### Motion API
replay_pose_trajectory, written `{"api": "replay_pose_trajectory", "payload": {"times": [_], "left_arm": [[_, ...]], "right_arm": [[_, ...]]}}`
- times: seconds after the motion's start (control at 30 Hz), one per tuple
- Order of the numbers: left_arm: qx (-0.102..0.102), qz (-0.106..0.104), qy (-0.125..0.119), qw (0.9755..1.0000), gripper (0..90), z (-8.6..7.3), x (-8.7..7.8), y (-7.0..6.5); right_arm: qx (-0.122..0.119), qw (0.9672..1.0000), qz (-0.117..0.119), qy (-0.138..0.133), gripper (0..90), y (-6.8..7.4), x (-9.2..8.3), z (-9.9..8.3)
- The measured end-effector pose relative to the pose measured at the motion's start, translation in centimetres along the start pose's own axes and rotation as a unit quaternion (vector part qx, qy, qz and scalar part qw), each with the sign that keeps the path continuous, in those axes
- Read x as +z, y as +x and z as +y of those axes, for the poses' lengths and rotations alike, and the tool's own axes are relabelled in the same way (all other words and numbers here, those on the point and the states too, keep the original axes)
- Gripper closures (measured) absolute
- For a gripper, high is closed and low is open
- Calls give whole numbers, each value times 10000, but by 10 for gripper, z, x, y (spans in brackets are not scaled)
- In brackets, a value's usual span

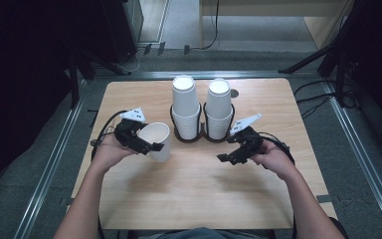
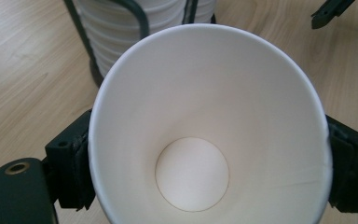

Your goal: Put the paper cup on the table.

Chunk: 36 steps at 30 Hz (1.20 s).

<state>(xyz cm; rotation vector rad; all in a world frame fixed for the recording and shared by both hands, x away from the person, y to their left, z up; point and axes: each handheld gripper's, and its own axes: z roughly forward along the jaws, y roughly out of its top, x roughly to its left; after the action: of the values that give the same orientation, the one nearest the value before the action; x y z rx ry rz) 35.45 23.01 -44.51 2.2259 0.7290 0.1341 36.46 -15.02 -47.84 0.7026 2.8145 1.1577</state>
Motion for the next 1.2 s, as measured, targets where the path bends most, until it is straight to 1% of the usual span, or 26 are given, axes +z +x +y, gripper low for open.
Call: {"api": "replay_pose_trajectory", "payload": {"times": [0.13, 0.23, 0.3, 0.37, 0.43, 0.47, 0.53, 0.63, 0.67, 0.7, 0.73, 0.83, 0.87, 0.93, 1.03, 1.07, 1.1, 1.13, 1.2], "left_arm": [[-82, 158, -45, 9998, 107, -3, -6, 10], [-191, 288, -40, 9994, 107, -8, -10, 20], [-212, 304, -35, 9993, 107, -9, -13, 25], [-268, 444, -57, 9986, 107, -10, -15, 31], [-297, 557, -58, 9980, 105, -11, -16, 37], [-306, 606, -28, 9977, 103, -11, -17, 39], [-389, 723, 6, 9966, 102, -14, -18, 45], [-541, 746, -61, 9957, 102, -18, -20, 54], [-564, 771, -61, 9954, 103, -19, -20, 57], [-561, 818, 5, 9951, 103, -20, -20, 60], [-571, 907, 50, 9942, 103, -21, -20, 64], [-666, 1007, -6, 9927, 103, -24, -22, 73], [-698, 1047, -7, 9920, 102, -26, -22, 75], [-714, 1050, 12, 9919, 103, -27, -21, 77], [-693, 1156, 89, 9908, 101, -28, -18, 79], [-721, 1208, 101, 9900, 95, -28, -17, 78], [-687, 1294, 119, 9891, 88, -28, -16, 78], [-627, 1436, 134, 9875, 84, -29, -16, 77], [-679, 1402, 152, 9877, 77, -30, -15, 77]], "right_arm": [[-44, 10000, -77, -39, 197, 0, -2, -1], [-41, 9999, -122, -35, 197, -1, -2, -3], [7, 9999, -125, -24, 197, -1, -2, -5], [8, 9999, -105, 2, 197, 0, -1, -6], [-18, 9999, -135, 58, 197, 1, 0, -6], [-27, 9999, -143, 80, 197, 1, 1, -6], [-37, 9998, -158, 96, 197, 2, 1, -7], [-16, 9999, -152, 80, 197, 2, 0, -9], [-14, 9998, -167, 82, 197, 2, 0, -9], [-17, 9998, -172, 85, 197, 2, 0, -10], [18, 9998, -175, 83, 197, 2, -1, -11], [51, 9997, -216, 84, 197, 2, -2, -13], [64, 9997, -214, 77, 197, 2, -2, -13], [60, 9997, -222, 70, 197, 2, -3, -14], [70, 9996, -248, 70, 197, 1, -4, -16], [51, 9996, -258, 64, 197, 0, -4, -16], [88, 9996, -264, 69, 197, 1, -5, -17], [100, 9996, -266, 68, 197, 1, -5, -17], [107, 9996, -266, 73, 197, 0, -6, -18]]}}
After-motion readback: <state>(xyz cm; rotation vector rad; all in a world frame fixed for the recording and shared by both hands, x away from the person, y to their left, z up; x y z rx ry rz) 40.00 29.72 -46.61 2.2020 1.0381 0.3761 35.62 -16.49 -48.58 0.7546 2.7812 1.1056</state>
